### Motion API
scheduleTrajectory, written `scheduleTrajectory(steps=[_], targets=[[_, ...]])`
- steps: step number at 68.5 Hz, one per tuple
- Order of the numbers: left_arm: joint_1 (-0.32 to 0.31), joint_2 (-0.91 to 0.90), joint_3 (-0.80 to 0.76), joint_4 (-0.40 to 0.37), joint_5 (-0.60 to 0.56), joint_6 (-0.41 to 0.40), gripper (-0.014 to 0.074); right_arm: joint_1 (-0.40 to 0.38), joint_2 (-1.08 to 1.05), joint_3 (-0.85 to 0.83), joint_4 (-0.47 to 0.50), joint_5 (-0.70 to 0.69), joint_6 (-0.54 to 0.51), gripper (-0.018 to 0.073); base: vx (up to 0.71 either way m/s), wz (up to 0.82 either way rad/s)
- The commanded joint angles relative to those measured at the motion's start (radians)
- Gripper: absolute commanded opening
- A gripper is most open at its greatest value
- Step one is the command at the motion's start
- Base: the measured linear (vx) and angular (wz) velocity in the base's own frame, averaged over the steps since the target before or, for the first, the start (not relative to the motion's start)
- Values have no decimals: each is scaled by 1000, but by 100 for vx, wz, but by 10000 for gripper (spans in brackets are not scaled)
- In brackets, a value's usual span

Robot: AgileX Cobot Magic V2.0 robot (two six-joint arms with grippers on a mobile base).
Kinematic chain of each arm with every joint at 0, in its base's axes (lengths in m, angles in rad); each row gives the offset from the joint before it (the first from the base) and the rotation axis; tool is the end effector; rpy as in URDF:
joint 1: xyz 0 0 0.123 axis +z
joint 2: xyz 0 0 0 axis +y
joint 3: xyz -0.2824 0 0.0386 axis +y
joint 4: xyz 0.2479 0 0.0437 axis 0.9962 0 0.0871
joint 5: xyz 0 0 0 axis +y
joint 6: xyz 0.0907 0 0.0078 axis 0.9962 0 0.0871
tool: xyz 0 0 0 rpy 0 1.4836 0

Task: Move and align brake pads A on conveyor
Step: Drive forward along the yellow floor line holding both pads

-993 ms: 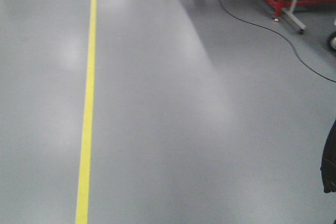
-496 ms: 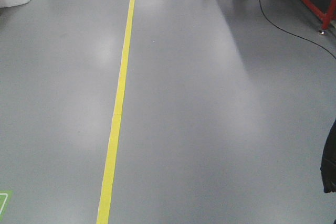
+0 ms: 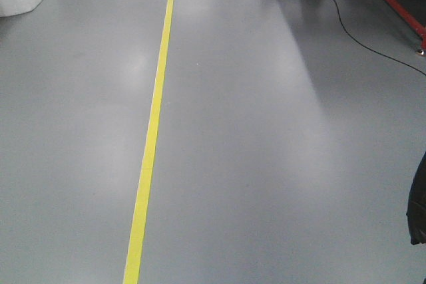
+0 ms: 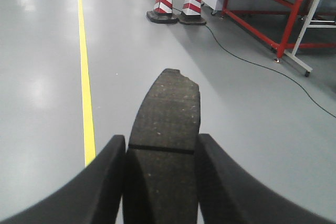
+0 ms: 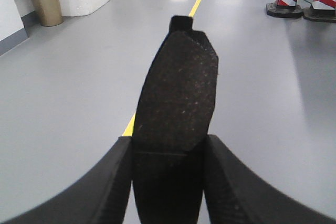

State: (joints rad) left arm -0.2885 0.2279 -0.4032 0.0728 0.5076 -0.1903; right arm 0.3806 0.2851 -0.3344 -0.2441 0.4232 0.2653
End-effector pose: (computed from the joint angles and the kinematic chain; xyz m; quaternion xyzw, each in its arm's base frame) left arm 0.0569 -0.0135 0.2886 0.0528 0.7861 -0.1133 0.6054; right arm 0.0706 0.0185 0.2706 -0.1047 0.7902 0.0876 0.5975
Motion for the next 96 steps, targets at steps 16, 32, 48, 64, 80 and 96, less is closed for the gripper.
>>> scheduleTrajectory(steps=[16, 32, 48, 64, 80, 96], targets=[[-2, 9, -30, 2, -98, 0, 101, -1, 8, -32, -20, -96, -6, 43, 43, -3], [-2, 9, -30, 2, -98, 0, 101, -1, 8, -32, -20, -95, -6, 43, 43, -3], [-2, 9, -30, 2, -98, 0, 101, -1, 8, -32, -20, -95, -6, 43, 46, -1], [-2, 9, -30, 2, -98, 0, 101, -1, 8, -32, -20, -95, -6, 43, 47, 1], [-2, 9, -30, 2, -97, 0, 101, -1, 8, -32, -20, -95, -6, 43, 49, 3], [-2, 9, -30, 2, -97, 0, 101, -1, 8, -32, -20, -95, -6, 43, 52, 0]])
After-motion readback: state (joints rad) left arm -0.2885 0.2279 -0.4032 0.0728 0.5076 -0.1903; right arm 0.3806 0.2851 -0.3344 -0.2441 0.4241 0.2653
